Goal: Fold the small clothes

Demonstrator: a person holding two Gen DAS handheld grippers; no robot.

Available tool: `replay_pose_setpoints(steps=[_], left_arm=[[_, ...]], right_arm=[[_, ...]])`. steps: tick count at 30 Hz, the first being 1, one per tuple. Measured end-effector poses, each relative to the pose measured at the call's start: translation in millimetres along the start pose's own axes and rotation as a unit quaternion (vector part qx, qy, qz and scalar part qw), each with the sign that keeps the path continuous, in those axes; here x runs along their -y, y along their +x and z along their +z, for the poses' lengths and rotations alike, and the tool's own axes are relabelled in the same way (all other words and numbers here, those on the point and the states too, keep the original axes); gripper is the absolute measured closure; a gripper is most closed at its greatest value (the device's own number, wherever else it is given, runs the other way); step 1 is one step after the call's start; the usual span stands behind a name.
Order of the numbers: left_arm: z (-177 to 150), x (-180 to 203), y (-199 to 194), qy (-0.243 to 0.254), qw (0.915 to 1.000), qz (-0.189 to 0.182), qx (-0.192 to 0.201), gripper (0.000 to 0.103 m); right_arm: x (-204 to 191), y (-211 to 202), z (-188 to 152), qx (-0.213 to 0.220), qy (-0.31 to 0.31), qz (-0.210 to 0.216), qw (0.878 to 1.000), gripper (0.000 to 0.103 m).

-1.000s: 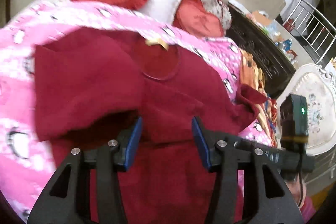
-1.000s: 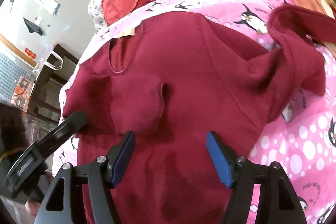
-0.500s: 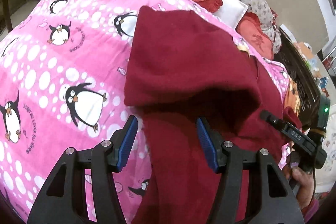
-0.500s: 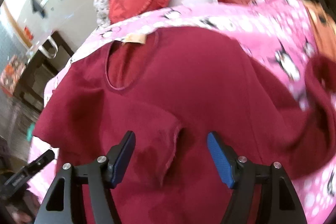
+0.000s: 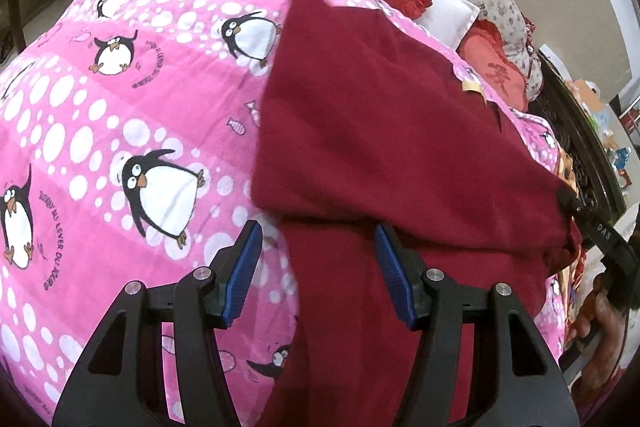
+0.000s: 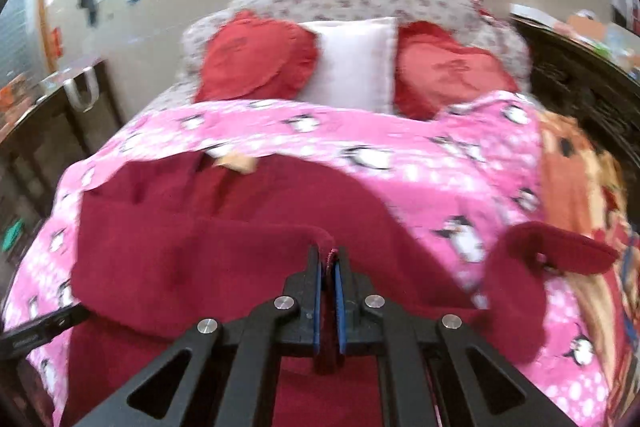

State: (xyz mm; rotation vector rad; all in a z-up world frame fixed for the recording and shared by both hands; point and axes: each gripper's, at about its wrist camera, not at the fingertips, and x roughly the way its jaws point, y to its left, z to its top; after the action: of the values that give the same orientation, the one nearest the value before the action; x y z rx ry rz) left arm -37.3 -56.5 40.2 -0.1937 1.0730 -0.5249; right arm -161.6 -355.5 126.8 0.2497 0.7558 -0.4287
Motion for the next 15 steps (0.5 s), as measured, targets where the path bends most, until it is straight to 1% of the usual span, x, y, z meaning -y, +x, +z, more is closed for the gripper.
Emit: replay_pose_setpoints(steps=[2, 4, 6, 7, 9, 10, 11, 13, 15], left_arm=[[1, -2, 0, -0.003, 1.0000, 0.004, -0.001, 0.045], [3, -4, -4, -0.007, 1.0000, 0.003, 0.004, 0.045], [6, -5, -9, -0.005, 0.9999, 0.007, 0.015, 0.045], [8, -4, -11, 0.000, 0.9998, 0.011, 0.019, 0.045], [17, -1, -12, 0.013, 0.9995, 0.018, 0.024, 0.045], [21, 2, -12, 0.018, 0.9992, 0.020, 0.028, 0.045], [27, 5, -12, 0.024, 0.9989, 0.023, 0.034, 0.045], [37, 9, -11, 0.033, 0.9980, 0.030, 0.045, 0.045], [50, 16, -6, 0.045, 0.9966, 0.040, 0.056, 0.045]], right_arm=[[11, 13, -3, -0.020, 0.018, -0.012, 1.000, 0.098], [17, 27, -9, -0.030, 0.013, -0.031, 0.999, 0.098], [20, 36, -11, -0.035, 0.008, -0.031, 0.999, 0.098], [20, 36, -10, -0.035, 0.005, -0.026, 0.999, 0.095], [24, 32, -6, -0.044, 0.010, -0.008, 0.999, 0.086], [28, 29, -3, -0.049, 0.026, 0.007, 0.998, 0.070], [36, 22, -2, -0.044, 0.051, 0.029, 0.997, 0.061], [43, 9, -3, -0.029, 0.071, 0.035, 0.996, 0.059], [41, 0, -8, -0.021, 0.066, 0.035, 0.997, 0.059]])
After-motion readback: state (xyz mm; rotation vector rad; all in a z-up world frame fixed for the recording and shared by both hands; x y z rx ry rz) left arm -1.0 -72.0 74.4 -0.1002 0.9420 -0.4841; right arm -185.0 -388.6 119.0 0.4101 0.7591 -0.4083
